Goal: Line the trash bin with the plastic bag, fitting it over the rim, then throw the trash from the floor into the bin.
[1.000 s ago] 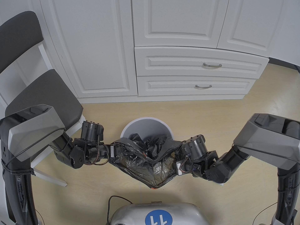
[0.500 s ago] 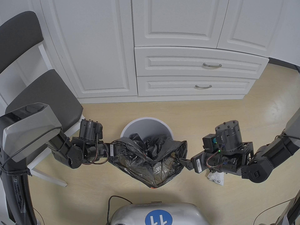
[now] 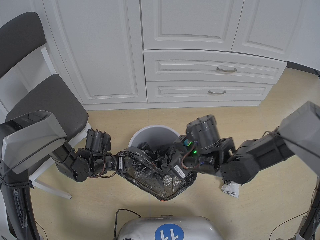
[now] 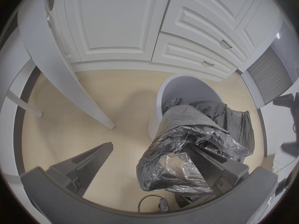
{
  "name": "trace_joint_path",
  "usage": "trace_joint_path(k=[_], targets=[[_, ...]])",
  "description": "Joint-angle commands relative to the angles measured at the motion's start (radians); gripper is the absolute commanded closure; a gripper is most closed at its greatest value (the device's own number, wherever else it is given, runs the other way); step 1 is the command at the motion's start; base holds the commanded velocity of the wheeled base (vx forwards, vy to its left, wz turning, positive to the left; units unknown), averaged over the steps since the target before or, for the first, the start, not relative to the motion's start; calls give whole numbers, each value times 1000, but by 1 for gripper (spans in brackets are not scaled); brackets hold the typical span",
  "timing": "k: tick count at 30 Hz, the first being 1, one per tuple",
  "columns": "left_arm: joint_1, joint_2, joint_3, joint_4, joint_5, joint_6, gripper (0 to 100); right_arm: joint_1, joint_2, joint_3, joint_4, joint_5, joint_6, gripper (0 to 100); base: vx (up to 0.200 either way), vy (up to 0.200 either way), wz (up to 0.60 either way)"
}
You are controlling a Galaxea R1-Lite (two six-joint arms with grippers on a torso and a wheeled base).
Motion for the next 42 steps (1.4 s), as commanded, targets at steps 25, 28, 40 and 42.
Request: trace_joint_path(k=[25,28,40,42], targets=[[-3,20,-12,-23,-3,-10,0,-33,364,-411,29,-31,-33,100,0,0,0],[-7,32,-5,-85,5,-13,0,-67,454,-575,31,-106,13,100,0,0,0],[-27,47,-8,-131,6,-38,0,-92,707,-874,-81,-252,185,100,0,0,0],[-27,47,-8,-131,6,-39,0,-104,727,-874,-168,-264,181,100,0,0,0]])
